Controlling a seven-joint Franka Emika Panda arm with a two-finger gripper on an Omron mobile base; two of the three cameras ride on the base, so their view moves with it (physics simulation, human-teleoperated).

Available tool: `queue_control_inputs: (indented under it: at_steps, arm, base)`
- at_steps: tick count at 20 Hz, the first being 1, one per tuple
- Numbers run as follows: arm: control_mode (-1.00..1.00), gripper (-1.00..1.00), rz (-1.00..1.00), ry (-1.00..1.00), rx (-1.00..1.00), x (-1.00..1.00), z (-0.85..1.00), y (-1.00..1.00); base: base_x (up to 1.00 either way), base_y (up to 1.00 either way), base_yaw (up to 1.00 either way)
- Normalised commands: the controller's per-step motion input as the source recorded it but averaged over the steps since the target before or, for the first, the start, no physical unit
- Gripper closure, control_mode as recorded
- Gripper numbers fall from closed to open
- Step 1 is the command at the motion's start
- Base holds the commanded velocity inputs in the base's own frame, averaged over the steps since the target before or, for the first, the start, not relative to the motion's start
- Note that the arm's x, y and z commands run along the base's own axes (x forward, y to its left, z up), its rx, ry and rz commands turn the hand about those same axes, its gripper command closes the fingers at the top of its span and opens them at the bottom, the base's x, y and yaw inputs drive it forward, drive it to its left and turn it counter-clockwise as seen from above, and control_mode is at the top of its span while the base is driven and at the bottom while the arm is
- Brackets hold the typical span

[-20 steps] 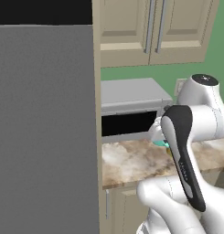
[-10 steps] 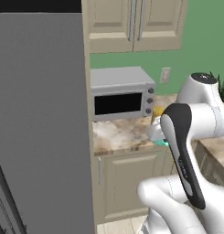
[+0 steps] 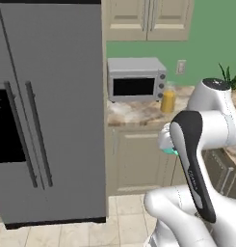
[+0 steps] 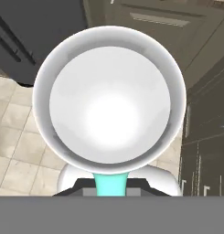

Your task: Pick the mug from the counter and place it inside the microwave. Then close the microwave.

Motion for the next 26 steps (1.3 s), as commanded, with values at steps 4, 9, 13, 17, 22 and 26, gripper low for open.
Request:
queue_control_inputs:
  at_steps: [4, 9, 13, 17, 22, 26]
  arm:
    - [1.0, 1.0, 0.0, 0.0, 0.0, 0.0, 0.0, 0.0]
    - [1.0, 1.0, 0.0, 0.0, 0.0, 0.0, 0.0, 0.0]
    - [1.0, 1.0, 0.0, 0.0, 0.0, 0.0, 0.0, 0.0]
    - [1.0, 1.0, 0.0, 0.0, 0.0, 0.0, 0.0, 0.0]
    - [1.0, 1.0, 0.0, 0.0, 0.0, 0.0, 0.0, 0.0]
    - [1.0, 1.0, 0.0, 0.0, 0.0, 0.0, 0.0, 0.0]
  base:
    - [-0.53, 0.23, 0.52]
    - [-0.26, 0.21, 0.54]
    - [0.0, 0.45, 0.41]
    - [0.16, 0.93, 0.14]
    - [0.41, 1.0, 0.02]
    - [0.58, 1.0, 0.0]
